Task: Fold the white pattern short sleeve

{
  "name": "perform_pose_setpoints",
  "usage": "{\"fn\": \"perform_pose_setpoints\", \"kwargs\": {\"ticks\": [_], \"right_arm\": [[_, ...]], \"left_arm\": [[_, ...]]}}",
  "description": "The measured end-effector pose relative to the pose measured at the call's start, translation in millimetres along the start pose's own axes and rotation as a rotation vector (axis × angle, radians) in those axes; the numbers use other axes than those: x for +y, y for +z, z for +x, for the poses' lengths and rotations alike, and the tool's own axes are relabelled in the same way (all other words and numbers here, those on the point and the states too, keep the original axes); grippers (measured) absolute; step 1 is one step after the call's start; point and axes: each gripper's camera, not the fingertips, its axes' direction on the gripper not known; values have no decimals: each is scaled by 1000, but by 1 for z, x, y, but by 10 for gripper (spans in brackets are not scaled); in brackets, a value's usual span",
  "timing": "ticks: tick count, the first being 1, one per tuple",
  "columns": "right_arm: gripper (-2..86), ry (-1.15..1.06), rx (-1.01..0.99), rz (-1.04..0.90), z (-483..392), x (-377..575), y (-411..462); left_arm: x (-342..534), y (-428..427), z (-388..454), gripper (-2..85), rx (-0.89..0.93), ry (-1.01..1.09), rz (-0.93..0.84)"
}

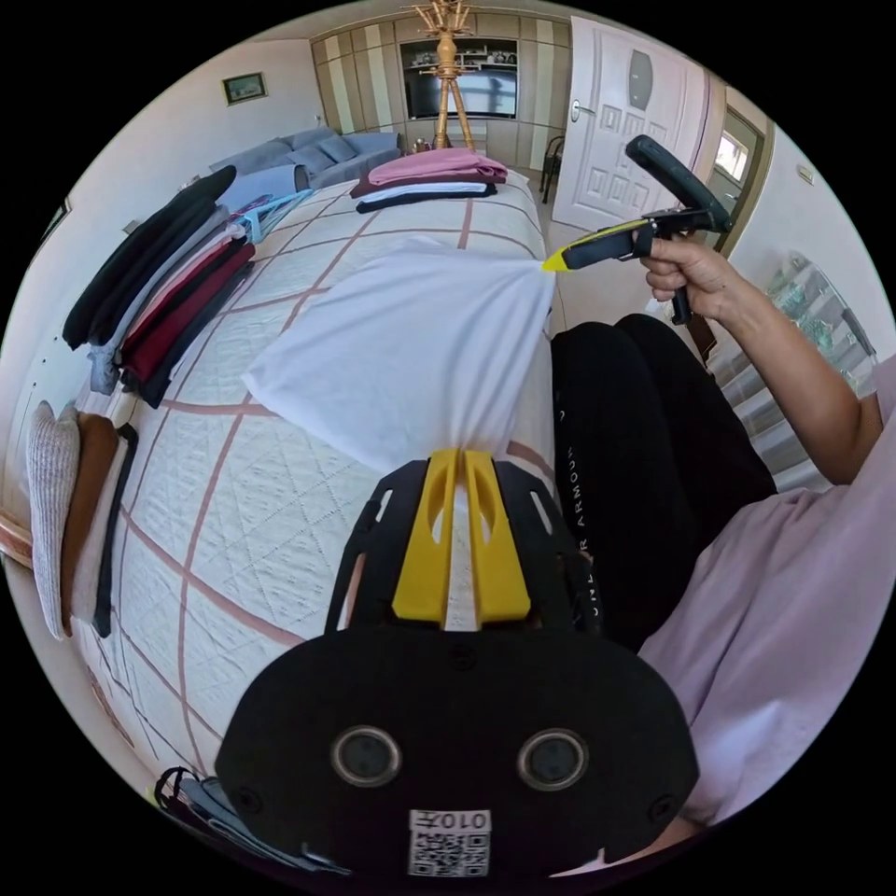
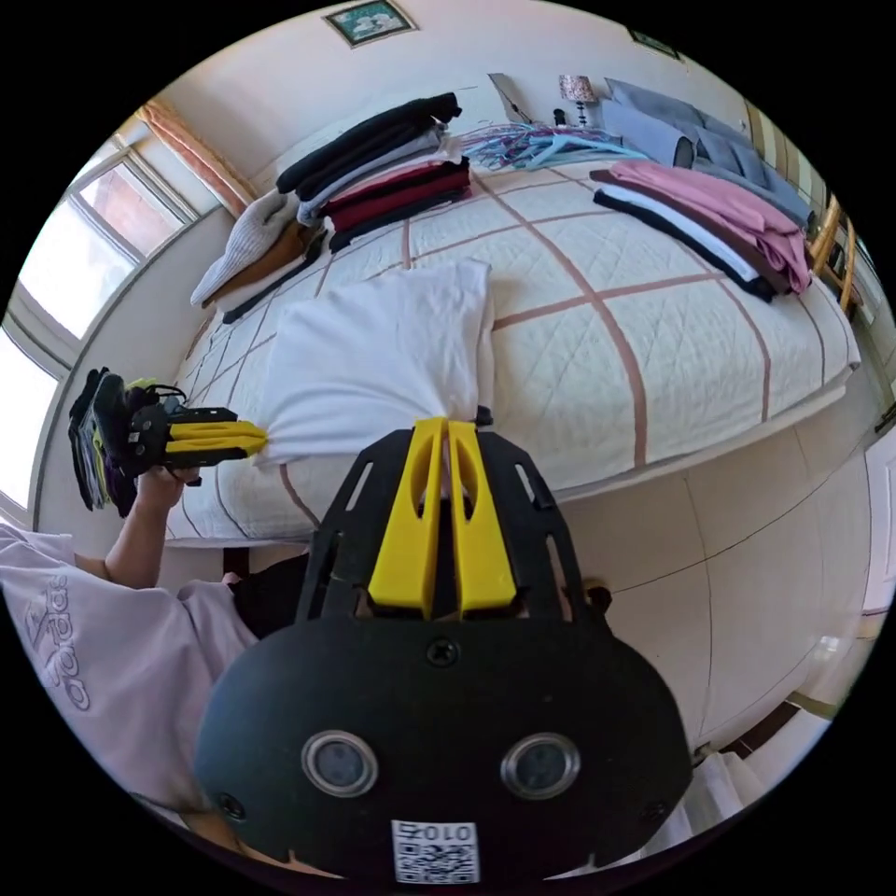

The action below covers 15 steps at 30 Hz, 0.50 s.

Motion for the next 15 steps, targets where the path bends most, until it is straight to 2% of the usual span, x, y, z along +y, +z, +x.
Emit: {"fn": "perform_pose_setpoints", "kwargs": {"ticks": [5,10,15], "right_arm": [[39,24,-67,19,4,5,16],[41,28,78,99,-9,14,-18],[39,-103,64,117,-55,10,-8]], "left_arm": [[2,-10,2,41,29,2,6],[16,-45,-21,72,-44,-81,124],[9,-13,-23,88,-2,-48,69]]}}
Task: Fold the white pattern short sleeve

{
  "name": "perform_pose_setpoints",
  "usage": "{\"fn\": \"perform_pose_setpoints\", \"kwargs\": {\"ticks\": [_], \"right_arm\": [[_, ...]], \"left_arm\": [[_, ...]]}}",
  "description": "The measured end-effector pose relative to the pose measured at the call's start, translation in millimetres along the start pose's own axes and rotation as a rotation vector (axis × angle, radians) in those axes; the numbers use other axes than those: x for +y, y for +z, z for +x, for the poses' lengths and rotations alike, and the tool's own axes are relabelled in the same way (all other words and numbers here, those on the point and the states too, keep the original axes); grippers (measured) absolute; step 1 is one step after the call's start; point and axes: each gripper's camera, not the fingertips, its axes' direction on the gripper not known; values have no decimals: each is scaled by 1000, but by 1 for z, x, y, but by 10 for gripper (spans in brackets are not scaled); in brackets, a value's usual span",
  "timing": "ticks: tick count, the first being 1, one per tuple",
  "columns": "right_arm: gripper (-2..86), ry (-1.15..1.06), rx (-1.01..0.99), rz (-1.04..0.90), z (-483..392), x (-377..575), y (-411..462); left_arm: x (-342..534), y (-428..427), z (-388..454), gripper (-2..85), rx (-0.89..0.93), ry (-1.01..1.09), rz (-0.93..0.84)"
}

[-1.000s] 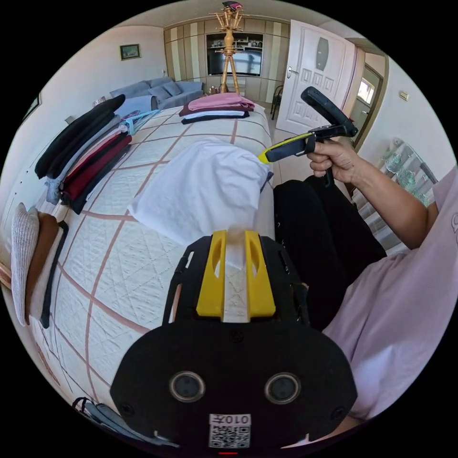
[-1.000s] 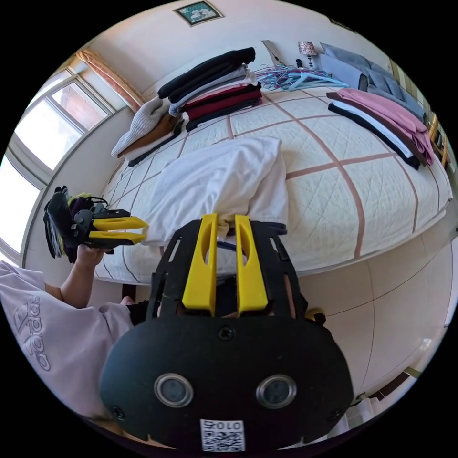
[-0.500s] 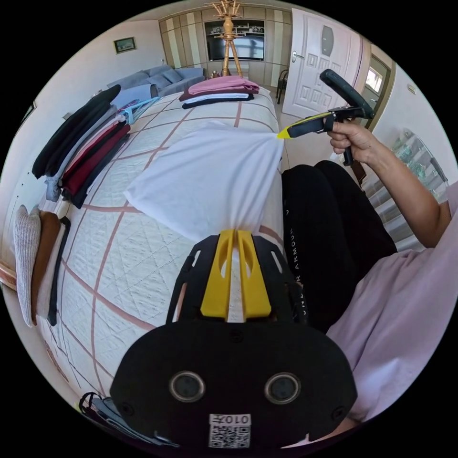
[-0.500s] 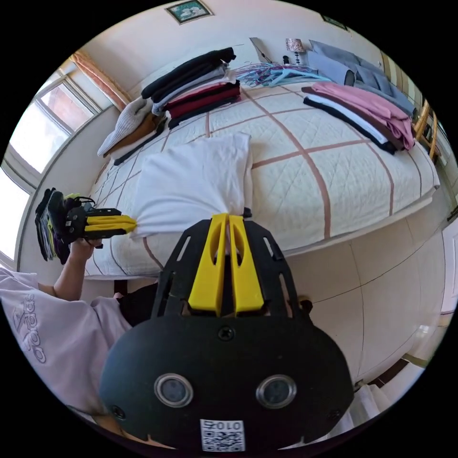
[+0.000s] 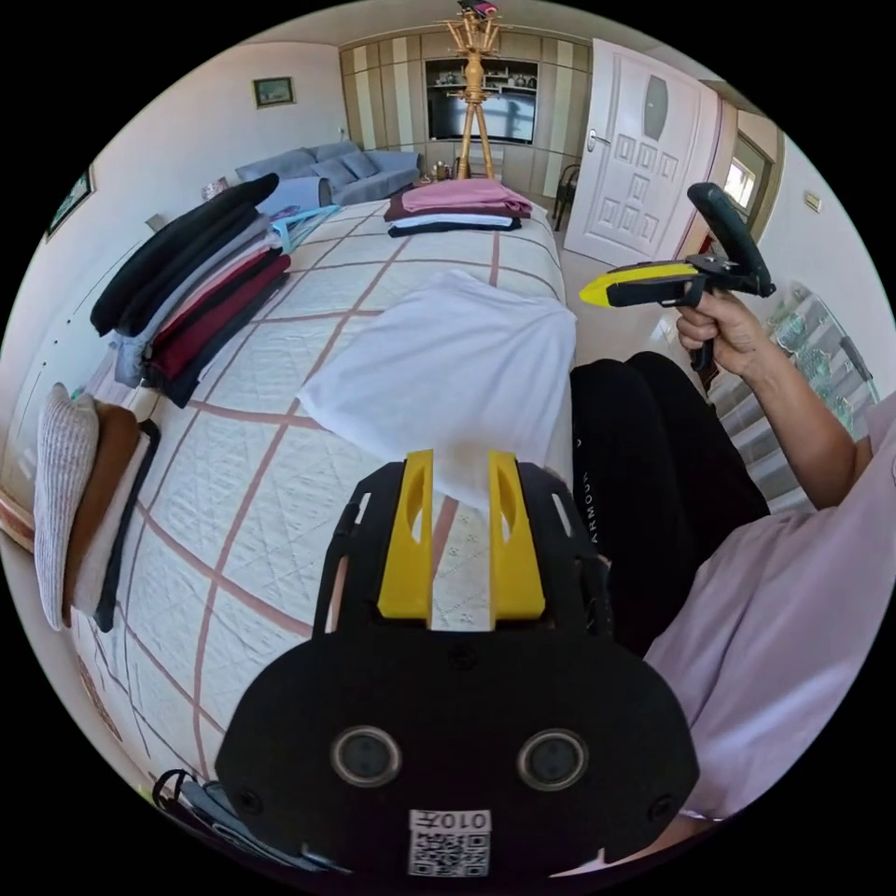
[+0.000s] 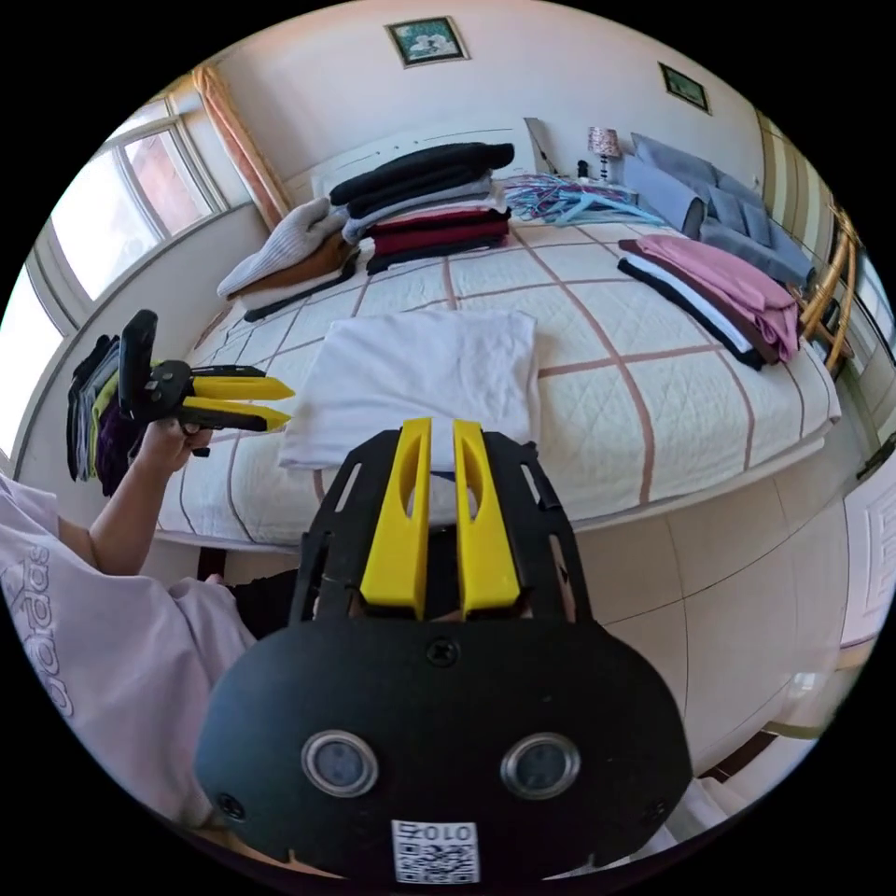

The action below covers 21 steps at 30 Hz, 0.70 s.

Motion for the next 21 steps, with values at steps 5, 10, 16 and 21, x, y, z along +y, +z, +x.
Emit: {"fn": "perform_pose_setpoints", "kwargs": {"ticks": [5,10,16,21], "right_arm": [[36,-32,6,-126,-4,-11,57],[36,-8,-90,-180,18,-20,63],[39,11,-123,-6,23,-5,24],[42,29,-128,-1,33,2,25]], "left_arm": [[7,31,-2,96,10,-30,-60],[24,24,-21,107,57,-102,-33],[33,18,-100,125,36,-364,84],[19,56,-151,126,162,-453,56]]}}
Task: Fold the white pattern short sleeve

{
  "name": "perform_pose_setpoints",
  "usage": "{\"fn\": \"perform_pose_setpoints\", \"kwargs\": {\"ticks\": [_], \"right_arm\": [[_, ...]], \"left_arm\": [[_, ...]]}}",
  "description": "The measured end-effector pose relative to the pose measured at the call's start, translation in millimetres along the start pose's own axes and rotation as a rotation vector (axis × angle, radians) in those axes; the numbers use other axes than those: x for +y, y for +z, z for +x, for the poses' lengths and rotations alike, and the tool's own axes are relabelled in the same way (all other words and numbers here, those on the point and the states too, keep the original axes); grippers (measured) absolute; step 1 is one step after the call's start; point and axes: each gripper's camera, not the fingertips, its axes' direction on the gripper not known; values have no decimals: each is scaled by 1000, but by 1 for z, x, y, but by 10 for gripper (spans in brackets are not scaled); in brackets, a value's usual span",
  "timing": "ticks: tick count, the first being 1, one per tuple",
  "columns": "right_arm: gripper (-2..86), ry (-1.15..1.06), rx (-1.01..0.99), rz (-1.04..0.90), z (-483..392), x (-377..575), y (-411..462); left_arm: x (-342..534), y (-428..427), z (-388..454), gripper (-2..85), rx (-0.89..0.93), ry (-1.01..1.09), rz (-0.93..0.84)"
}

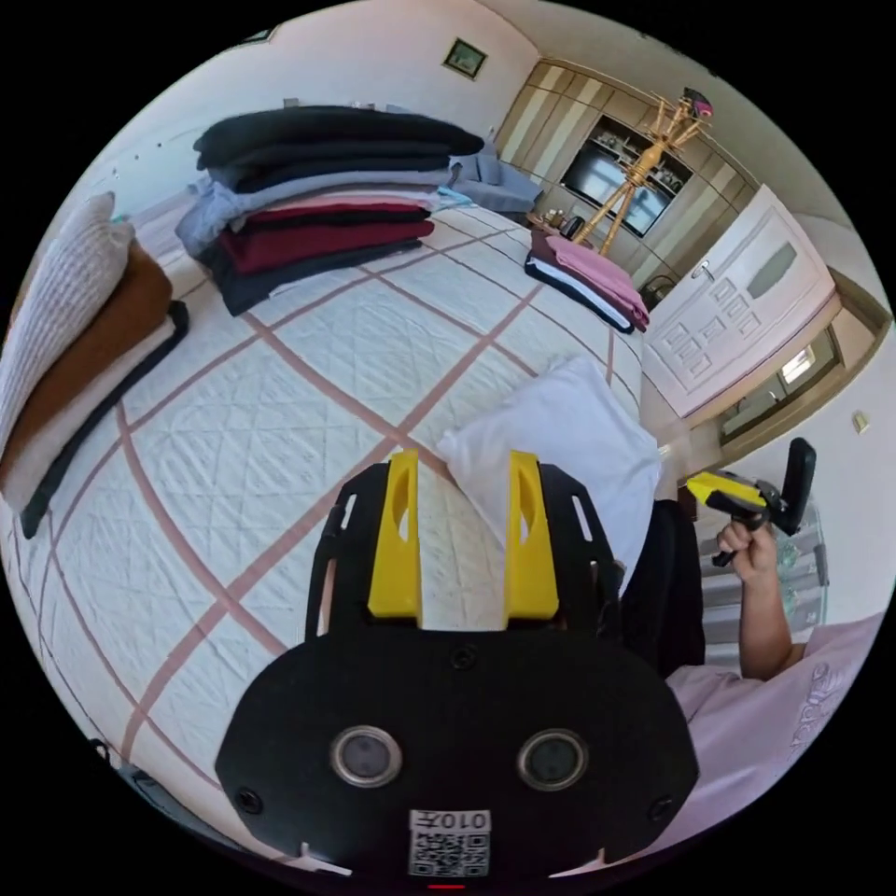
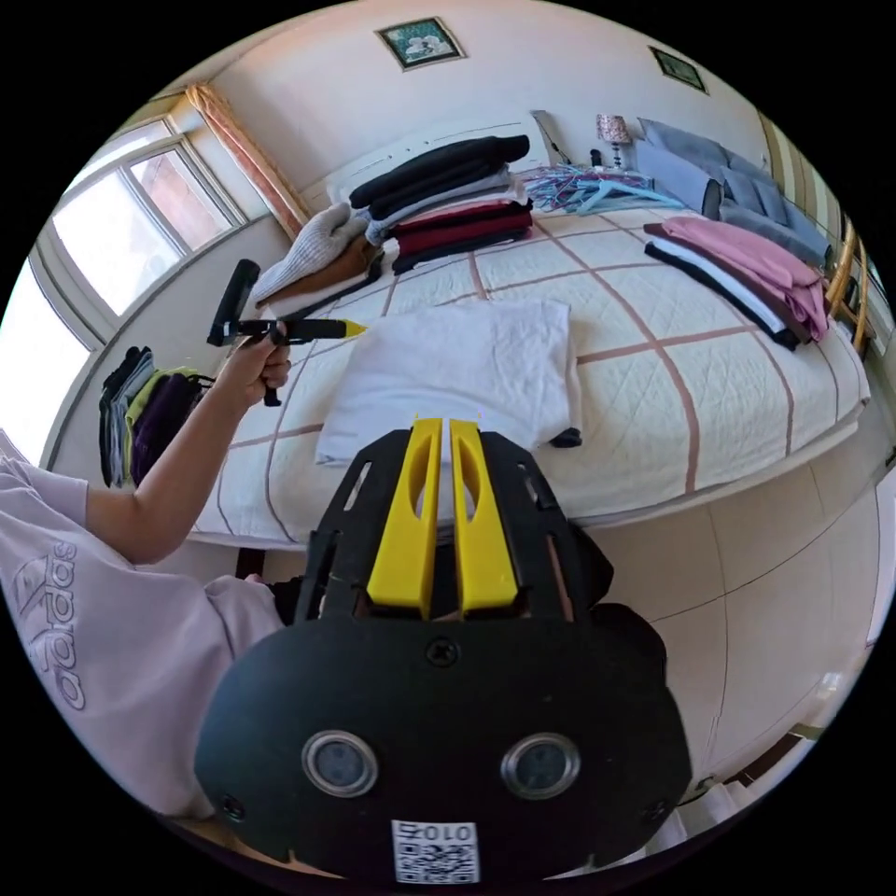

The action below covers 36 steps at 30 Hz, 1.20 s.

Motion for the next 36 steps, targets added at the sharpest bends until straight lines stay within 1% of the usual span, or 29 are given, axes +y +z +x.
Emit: {"fn": "perform_pose_setpoints", "kwargs": {"ticks": [2,6,9,11,12,14,16,20,23,25,27,29,31,34,36], "right_arm": [[46,17,-134,-44,8,6,12],[58,82,-258,-85,22,18,35],[65,124,-382,-74,35,20,50],[70,150,-498,-49,42,16,62],[71,158,-515,-52,43,15,66],[87,188,-505,-113,48,12,83],[97,210,-478,-134,53,12,89],[109,284,-500,-67,78,11,86],[114,301,-511,-44,90,4,83],[116,282,-502,-44,91,-1,82],[118,256,-487,-63,87,-6,86],[122,244,-503,-93,85,-13,97],[124,241,-506,-83,85,-20,100],[128,234,-485,-39,87,-37,95],[130,237,-467,-37,89,-47,94]], "left_arm": [[-5,15,-8,122,63,-16,-44],[0,35,-17,111,124,-36,-88],[5,42,-27,98,162,-53,-96],[8,43,-35,90,220,-59,-93],[11,42,-39,84,244,-58,-81],[17,38,-43,77,265,-46,-59],[27,32,-46,69,271,-31,-35],[46,16,-57,60,297,-51,12],[77,-6,-71,53,304,-122,91],[120,-27,-90,47,277,-244,178],[154,-34,-100,44,254,-314,205],[179,-35,-108,38,250,-342,190],[205,-43,-116,28,259,-377,233],[224,-57,-124,32,252,-396,277],[228,-60,-126,39,256,-386,269]]}}
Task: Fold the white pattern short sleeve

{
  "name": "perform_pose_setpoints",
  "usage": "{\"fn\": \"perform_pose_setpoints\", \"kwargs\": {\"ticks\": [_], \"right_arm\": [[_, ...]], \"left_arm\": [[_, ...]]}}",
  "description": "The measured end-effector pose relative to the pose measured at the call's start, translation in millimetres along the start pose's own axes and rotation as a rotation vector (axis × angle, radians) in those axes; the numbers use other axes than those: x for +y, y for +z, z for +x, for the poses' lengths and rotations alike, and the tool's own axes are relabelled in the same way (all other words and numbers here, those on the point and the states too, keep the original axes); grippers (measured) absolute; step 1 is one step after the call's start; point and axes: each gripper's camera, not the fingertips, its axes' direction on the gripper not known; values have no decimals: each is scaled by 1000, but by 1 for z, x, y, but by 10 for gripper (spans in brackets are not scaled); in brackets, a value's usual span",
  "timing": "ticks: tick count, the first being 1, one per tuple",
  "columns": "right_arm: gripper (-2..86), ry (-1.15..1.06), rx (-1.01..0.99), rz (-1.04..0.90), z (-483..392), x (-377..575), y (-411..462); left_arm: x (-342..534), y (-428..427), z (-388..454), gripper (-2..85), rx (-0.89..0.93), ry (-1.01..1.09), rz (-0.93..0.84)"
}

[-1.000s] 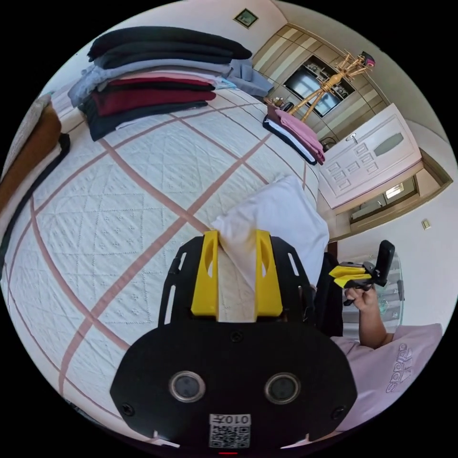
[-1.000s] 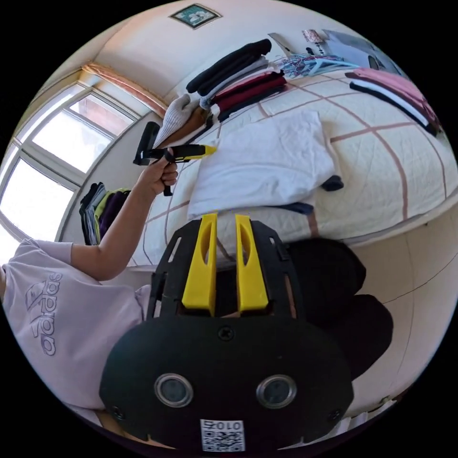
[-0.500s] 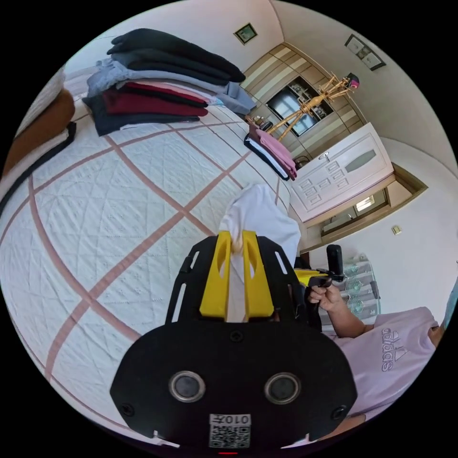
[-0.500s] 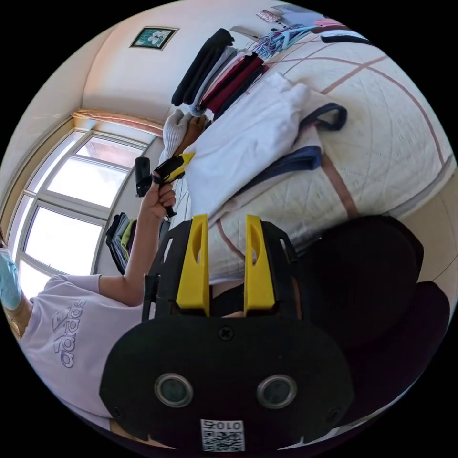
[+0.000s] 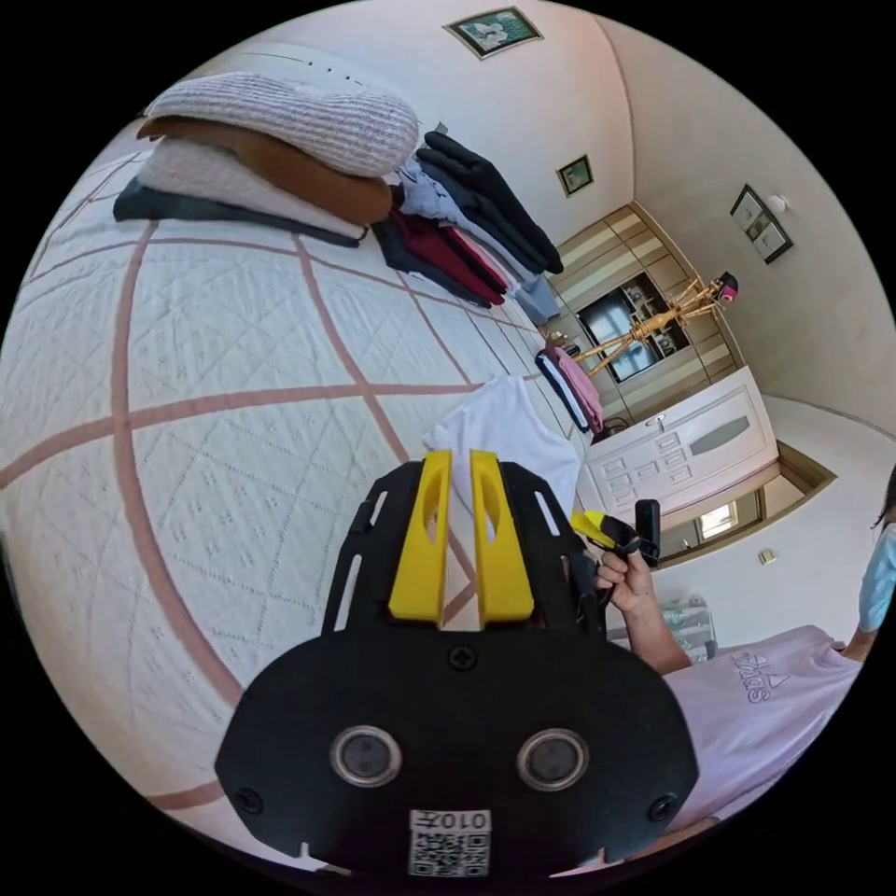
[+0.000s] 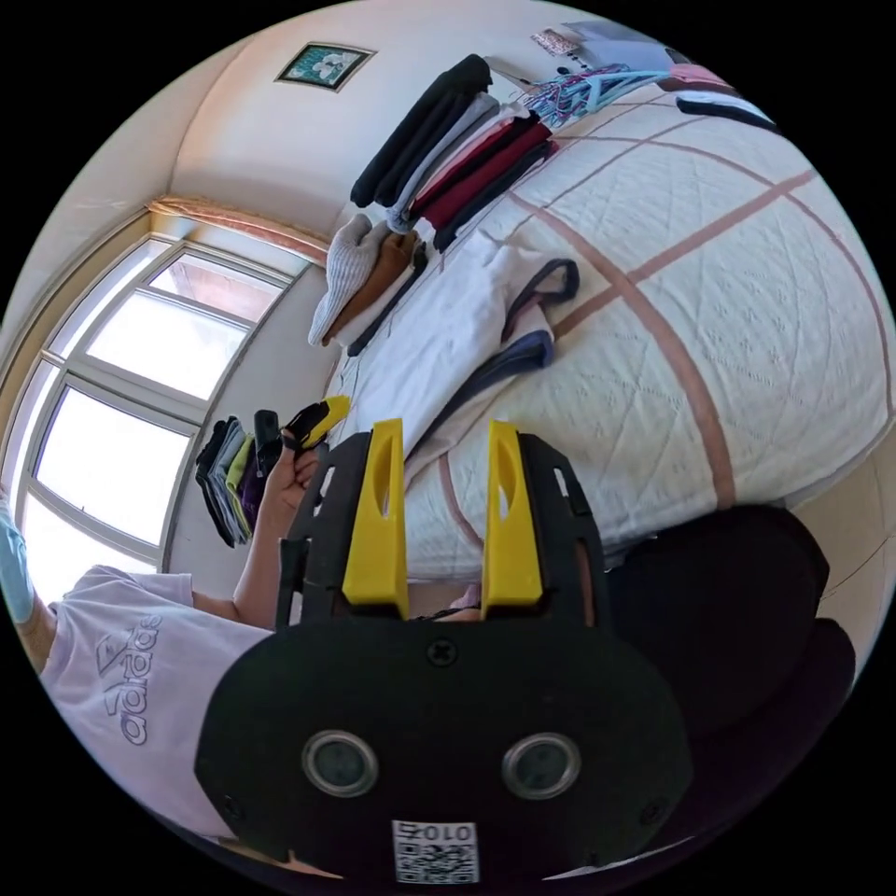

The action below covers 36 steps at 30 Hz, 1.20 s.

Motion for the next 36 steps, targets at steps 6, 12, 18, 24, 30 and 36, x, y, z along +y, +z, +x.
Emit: {"fn": "perform_pose_setpoints", "kwargs": {"ticks": [6,12,18,24,30,36], "right_arm": [[129,6,-46,-76,-1,-9,15],[128,-57,-88,-221,-27,1,54],[126,-95,-56,-237,-35,-6,52],[125,-93,-111,-237,-39,1,48],[128,-77,-155,-249,-42,9,50],[159,13,-300,-194,-38,10,53]], "left_arm": [[2,5,7,55,-33,33,-94],[25,25,39,59,12,104,-210],[70,55,69,56,101,123,-334],[78,67,74,51,165,62,-293],[84,67,75,39,255,-26,-258],[82,51,91,27,388,-56,-184]]}}
